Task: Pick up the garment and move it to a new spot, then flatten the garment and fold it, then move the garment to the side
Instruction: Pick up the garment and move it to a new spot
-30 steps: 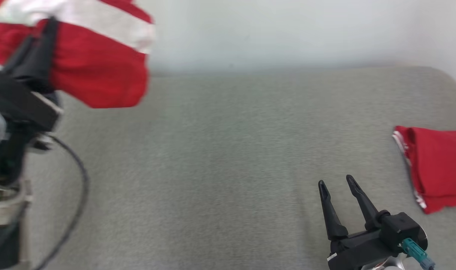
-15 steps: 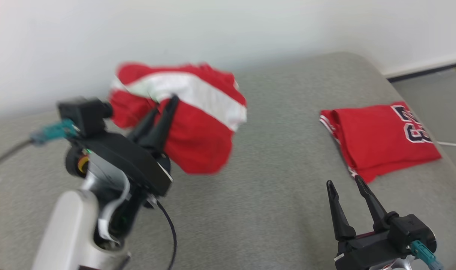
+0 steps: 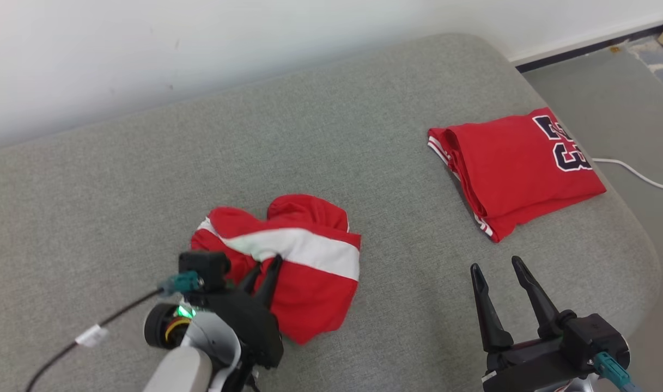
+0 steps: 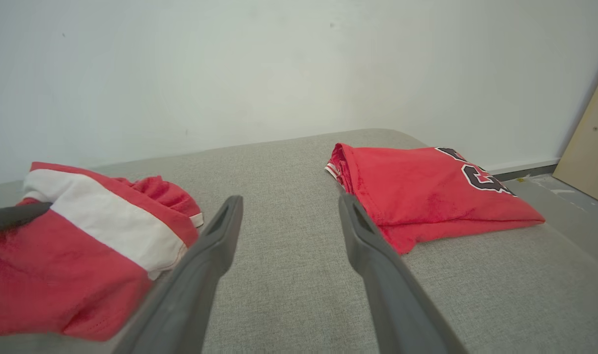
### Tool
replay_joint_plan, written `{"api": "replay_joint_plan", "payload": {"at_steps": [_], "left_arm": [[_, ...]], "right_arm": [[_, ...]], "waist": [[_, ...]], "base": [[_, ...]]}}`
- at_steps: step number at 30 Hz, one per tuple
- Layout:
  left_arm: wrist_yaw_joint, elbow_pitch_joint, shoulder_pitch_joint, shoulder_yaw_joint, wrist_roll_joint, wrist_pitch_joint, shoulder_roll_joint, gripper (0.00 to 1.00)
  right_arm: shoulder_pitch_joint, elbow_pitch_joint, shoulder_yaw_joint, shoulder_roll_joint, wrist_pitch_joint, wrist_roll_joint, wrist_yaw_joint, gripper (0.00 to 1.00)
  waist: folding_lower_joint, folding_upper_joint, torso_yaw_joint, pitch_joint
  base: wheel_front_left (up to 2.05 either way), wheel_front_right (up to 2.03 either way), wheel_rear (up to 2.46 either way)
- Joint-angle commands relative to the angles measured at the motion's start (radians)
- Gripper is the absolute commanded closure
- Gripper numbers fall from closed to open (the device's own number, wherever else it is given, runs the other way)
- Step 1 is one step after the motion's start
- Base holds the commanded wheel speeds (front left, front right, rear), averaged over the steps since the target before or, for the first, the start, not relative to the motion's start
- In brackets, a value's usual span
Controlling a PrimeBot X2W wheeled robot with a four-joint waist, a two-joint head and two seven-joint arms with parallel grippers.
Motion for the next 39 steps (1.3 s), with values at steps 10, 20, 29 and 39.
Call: {"api": "replay_joint_plan", "payload": {"at_steps": [10, 20, 29, 39], "left_arm": [[0.013, 0.130, 0.059, -0.017, 0.041, -0.272, -0.039, 0.00], [0.049, 0.054, 0.175, 0.043, 0.066, -0.463, -0.012, 0.00], [0.104, -0.097, 0.322, 0.137, 0.183, -0.481, 0.023, 0.00], [0.078, -0.166, 0.485, 0.286, 0.299, -0.481, 0.001, 0.00]], "right_arm": [[0.027, 0.015, -0.014, -0.013, -0.002, 0.001, -0.003, 0.00], [0.080, 0.000, -0.067, -0.026, 0.015, -0.001, -0.003, 0.00], [0.123, -0.021, -0.112, -0.011, 0.027, -0.008, -0.003, 0.00], [0.141, 0.000, -0.115, 0.004, 0.023, -0.003, -0.003, 0.00]], "waist": [[-0.0001, -0.0001, 0.095, -0.054], [-0.0001, -0.0001, 0.200, -0.138], [-0.0001, -0.0001, 0.299, -0.187], [-0.0001, -0.0001, 0.348, -0.215]], "base": [[0.00, 0.00, 0.00], [0.00, 0.00, 0.00], [0.00, 0.00, 0.00], [0.00, 0.00, 0.00]]}}
